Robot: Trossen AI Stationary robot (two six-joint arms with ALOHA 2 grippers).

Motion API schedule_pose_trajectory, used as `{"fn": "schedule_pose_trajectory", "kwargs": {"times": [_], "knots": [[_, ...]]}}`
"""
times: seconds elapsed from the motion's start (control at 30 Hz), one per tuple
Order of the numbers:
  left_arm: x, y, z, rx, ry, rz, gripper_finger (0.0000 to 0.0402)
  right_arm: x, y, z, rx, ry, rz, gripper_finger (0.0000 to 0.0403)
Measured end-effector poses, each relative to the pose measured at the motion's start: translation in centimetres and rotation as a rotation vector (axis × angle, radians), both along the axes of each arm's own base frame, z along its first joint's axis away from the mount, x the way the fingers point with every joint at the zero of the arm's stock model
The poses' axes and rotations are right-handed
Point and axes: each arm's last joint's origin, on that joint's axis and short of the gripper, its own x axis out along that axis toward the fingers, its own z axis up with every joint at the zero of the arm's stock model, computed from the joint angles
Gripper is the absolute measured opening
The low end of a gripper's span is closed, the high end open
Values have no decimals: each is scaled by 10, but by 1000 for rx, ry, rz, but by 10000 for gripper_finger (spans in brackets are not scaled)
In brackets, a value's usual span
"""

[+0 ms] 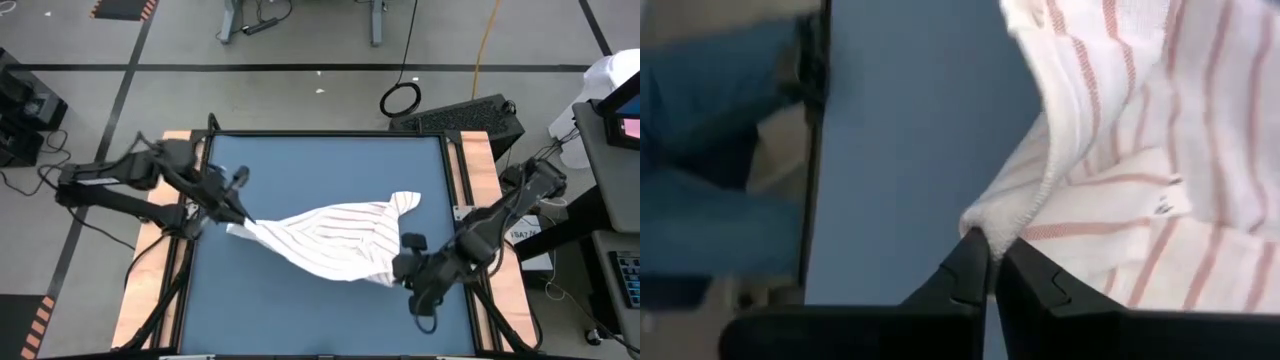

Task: Roll towel
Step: Fold the white towel

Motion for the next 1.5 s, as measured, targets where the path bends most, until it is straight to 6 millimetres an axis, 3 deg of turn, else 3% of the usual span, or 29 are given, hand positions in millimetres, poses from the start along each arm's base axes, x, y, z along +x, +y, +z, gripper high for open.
{"fn": "schedule_pose_trajectory", "kwargs": {"times": [0.2, 0.4, 0.63, 0.93, 1.03, 1.23, 1.37, 1.5], "knots": [[39, -25, -23, 19, 102, -78, 11, 3, 24, -27, 47, 162, -23, 13], [62, -52, -45, 41, 198, -90, 11, 0, 44, -42, 116, 244, -104, 13], [74, -82, -66, 119, 266, -62, 11, -9, 58, -43, 181, 252, -172, 13], [71, -125, -85, 168, 346, -43, 11, -43, 84, -43, 268, 307, -310, 16], [70, -134, -91, 195, 355, -34, 11, -46, 86, -43, 267, 247, -361, 39], [69, -145, -98, 166, 406, -13, 11, -48, 89, -42, 269, 212, -375, 126], [67, -151, -100, 193, 398, 17, 11, -46, 76, -44, 130, 117, -437, 174], [67, -153, -101, 214, 385, 54, 11, -33, 59, -48, -42, -92, -535, 192]]}}
